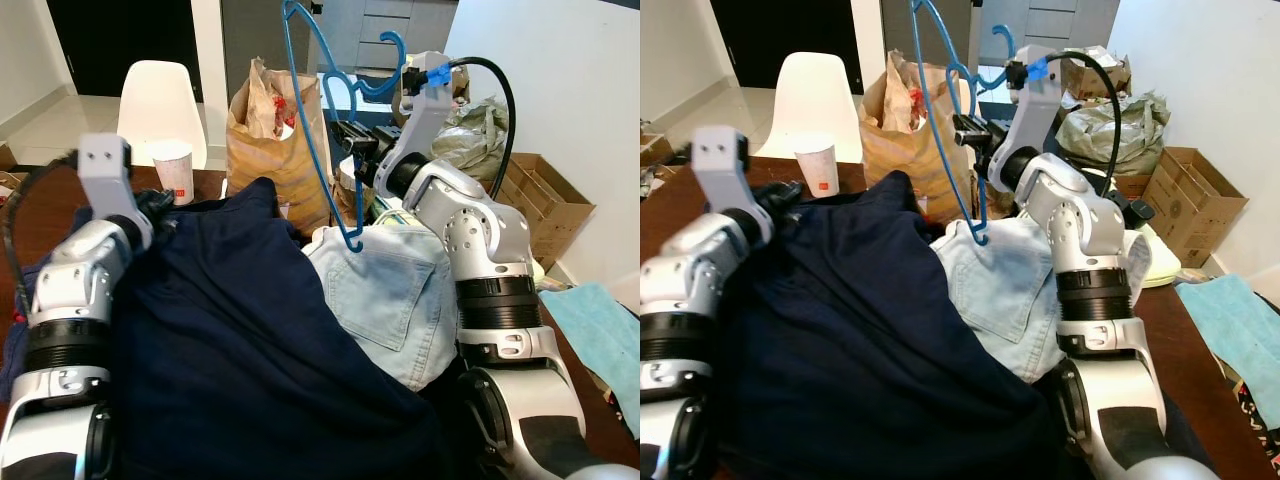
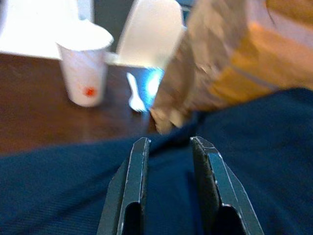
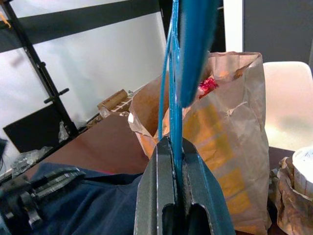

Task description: Hang hanger

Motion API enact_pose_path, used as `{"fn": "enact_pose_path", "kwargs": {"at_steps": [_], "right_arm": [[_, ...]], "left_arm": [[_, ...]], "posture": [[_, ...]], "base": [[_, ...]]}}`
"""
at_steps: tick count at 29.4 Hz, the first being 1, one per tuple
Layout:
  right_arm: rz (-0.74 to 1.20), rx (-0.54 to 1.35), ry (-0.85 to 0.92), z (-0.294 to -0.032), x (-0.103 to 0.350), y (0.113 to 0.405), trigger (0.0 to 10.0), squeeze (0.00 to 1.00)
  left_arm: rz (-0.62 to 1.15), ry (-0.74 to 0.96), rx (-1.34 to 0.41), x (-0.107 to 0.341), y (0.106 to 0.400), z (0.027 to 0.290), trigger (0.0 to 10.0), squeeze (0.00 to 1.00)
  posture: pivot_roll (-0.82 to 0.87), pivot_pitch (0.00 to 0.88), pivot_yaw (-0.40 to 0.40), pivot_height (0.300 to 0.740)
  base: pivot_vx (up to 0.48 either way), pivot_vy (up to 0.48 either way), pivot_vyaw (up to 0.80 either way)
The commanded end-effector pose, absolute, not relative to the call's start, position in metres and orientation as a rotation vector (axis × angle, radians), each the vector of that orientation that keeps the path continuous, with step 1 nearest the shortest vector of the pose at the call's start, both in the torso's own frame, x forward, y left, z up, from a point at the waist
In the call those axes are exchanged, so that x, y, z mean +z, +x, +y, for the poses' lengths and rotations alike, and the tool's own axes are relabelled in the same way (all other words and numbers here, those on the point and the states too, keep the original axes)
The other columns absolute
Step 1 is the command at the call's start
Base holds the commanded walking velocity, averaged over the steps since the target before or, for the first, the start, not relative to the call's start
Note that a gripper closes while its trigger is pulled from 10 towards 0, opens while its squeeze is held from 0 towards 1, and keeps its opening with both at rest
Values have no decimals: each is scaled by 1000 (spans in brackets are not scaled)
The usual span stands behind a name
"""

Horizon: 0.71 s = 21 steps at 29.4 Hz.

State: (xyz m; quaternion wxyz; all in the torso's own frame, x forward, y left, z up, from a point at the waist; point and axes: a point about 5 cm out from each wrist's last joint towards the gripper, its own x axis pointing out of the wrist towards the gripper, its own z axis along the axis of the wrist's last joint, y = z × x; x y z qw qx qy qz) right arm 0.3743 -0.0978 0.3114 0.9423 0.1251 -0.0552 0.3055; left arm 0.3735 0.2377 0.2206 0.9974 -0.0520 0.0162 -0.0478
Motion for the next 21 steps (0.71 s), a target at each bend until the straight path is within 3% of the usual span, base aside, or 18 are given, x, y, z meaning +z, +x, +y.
{"fn": "enact_pose_path", "kwargs": {"at_steps": [1, 3, 7, 8, 11, 12, 18, 19, 20, 21], "right_arm": [[-120, 624, 251, -99, 314, 372, 10000, 0], [-116, 618, 243, -102, 314, 371, 10000, 0], [-112, 609, 237, -104, 314, 371, 10000, 0], [-110, 608, 236, -104, 314, 371, 10000, 0], [-109, 609, 236, -104, 314, 371, 10000, 0], [-108, 611, 234, -103, 314, 372, 10000, 0], [-112, 626, 235, -98, 316, 372, 10000, 0], [-113, 629, 236, -98, 316, 371, 10000, 0], [-114, 631, 237, -98, 317, 371, 10000, 0], [-113, 632, 236, -97, 317, 371, 10000, 0]], "left_arm": [[21, -114, -118, 224, 376, 234, 10000, 0], [89, -119, -164, 214, 378, 223, 10000, 0], [127, -119, -60, 211, 378, 228, 10000, 0], [133, -107, -20, 213, 377, 232, 10000, 957], [136, -97, 1, 214, 376, 234, 10000, 957], [140, -95, 21, 217, 375, 235, 10000, 1000], [237, -120, 58, 211, 370, 233, 10000, 1000], [259, -129, 52, 208, 370, 231, 10000, 278], [279, -145, 39, 204, 370, 228, 10000, 0], [301, -170, 20, 200, 369, 225, 10000, 0]], "posture": [[-36, 0, -78, 740], [-51, 0, -76, 740], [-55, 0, -76, 740], [-53, 0, -80, 740], [-53, 0, -81, 740], [-48, 0, -83, 740], [-39, 0, -81, 740], [-39, 0, -86, 740], [-39, 0, -86, 740], [-45, 0, -88, 740]], "base": [[0, 0, 0], [0, 0, 0], [0, 0, 0], [0, 0, 0], [0, 0, 0], [0, 0, 0], [0, 0, 0], [0, 0, 0], [0, 0, 0], [0, 0, 0]]}}
